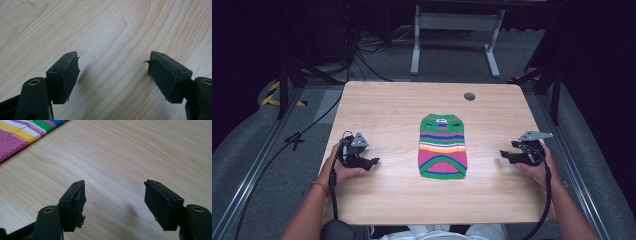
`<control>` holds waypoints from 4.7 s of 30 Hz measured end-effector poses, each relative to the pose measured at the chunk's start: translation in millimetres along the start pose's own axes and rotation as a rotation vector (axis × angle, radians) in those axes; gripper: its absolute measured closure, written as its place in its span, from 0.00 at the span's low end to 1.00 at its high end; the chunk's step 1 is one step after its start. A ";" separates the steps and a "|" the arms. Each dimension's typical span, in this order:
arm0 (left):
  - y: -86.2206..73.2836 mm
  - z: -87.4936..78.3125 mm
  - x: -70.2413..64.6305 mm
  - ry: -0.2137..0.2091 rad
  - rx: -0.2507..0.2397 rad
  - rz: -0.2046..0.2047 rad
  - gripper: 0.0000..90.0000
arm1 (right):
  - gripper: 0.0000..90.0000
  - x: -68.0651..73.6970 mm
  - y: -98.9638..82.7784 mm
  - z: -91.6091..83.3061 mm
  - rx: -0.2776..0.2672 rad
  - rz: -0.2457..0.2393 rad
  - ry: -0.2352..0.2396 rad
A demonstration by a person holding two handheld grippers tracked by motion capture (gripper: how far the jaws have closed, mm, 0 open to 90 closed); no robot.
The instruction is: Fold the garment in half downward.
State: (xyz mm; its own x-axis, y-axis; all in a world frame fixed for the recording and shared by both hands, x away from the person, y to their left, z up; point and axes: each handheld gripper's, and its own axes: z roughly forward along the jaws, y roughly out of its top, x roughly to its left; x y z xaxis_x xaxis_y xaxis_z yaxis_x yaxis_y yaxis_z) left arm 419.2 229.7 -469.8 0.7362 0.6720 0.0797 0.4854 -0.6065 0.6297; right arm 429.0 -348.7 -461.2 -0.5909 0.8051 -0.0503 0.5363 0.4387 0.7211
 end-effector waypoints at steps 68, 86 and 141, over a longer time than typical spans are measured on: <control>167.6 129.7 7.5 -0.144 -0.079 -0.109 0.43 | 0.56 33.7 143.2 135.4 0.039 -0.032 0.085; 179.5 149.2 8.5 -0.117 -0.029 -0.134 0.57 | 0.66 29.4 135.4 152.6 0.067 0.026 0.090; 162.1 58.0 -55.2 -0.055 -0.147 0.353 0.90 | 0.94 69.5 121.8 54.7 -0.209 -0.285 0.380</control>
State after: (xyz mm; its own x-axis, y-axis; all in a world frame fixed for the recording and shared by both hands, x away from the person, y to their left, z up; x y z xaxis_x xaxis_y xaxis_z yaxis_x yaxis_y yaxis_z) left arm 484.5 69.6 -417.0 0.8719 0.4068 0.2726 0.1276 -0.7262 0.6755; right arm 486.2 -217.5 -414.7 -0.8940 0.4465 -0.0382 0.2134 0.4991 0.8399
